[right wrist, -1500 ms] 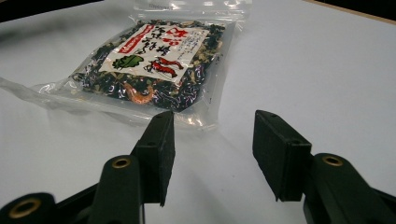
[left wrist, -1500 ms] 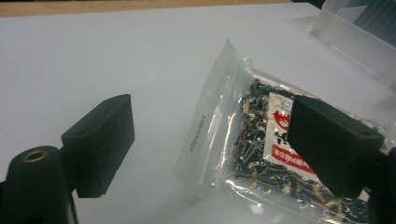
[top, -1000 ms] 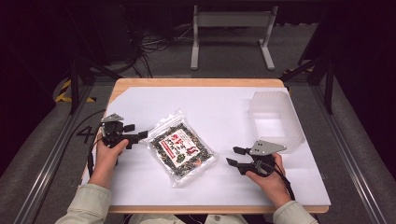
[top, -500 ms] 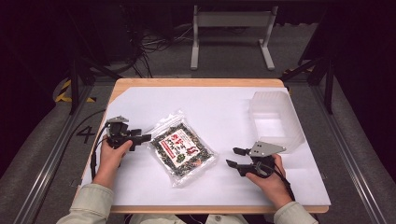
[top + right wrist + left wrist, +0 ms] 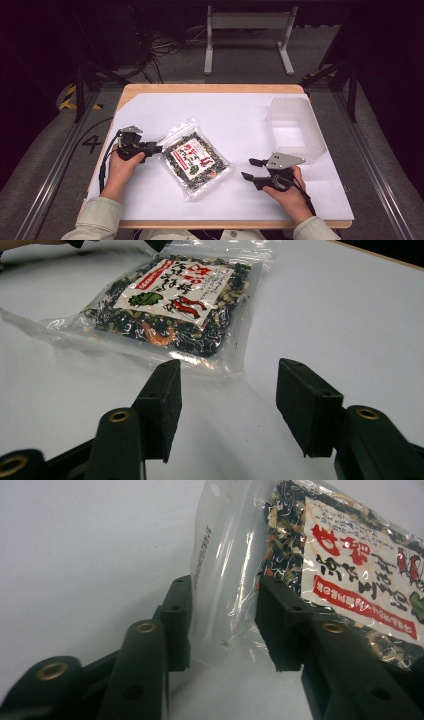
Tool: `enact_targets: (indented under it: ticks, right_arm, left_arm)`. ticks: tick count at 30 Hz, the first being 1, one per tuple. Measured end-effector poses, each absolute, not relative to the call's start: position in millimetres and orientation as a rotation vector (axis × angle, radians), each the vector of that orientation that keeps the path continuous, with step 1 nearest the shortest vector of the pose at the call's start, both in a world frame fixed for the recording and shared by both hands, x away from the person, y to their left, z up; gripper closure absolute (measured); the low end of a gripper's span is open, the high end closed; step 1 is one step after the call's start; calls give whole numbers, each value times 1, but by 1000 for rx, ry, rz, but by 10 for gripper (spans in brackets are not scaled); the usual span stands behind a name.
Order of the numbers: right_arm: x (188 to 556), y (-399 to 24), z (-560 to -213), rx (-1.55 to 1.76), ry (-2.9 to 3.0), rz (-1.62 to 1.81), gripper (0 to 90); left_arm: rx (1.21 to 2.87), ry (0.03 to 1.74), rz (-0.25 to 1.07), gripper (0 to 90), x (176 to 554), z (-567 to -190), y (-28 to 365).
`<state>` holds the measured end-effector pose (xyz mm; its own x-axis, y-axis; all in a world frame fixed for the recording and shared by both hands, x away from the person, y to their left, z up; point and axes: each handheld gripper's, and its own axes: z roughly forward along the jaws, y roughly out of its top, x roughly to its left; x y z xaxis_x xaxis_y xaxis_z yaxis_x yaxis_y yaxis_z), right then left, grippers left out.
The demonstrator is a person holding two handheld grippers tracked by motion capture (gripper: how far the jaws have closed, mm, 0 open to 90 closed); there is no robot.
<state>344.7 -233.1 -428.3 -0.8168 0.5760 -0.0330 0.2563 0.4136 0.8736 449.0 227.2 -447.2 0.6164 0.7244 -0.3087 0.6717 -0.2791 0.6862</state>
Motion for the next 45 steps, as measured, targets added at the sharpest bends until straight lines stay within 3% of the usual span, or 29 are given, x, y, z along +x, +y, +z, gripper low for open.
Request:
enact_targets:
  ticks: [5,11,16,25,45]
  right_arm:
    - [344,-233,-428,714,2342,1363,438]
    - [344,-233,-428,709,2341,1366,436]
    - [344,-234,-427,712,2334,1365,439]
    - [344,-238,-422,722,2324,1379,481]
    - [339,-246,-394,723,2296,1410,544]
  left_arm:
    - [2067,1080,139,766,447,-446,221]
    - [2125,1038,201,807,442,-445,212]
    - [2109,1020,198,890,439,-441,213]
    - [2075,1013,196,894,436,-436,214]
    - [1857,751,227,896,406,-360,217]
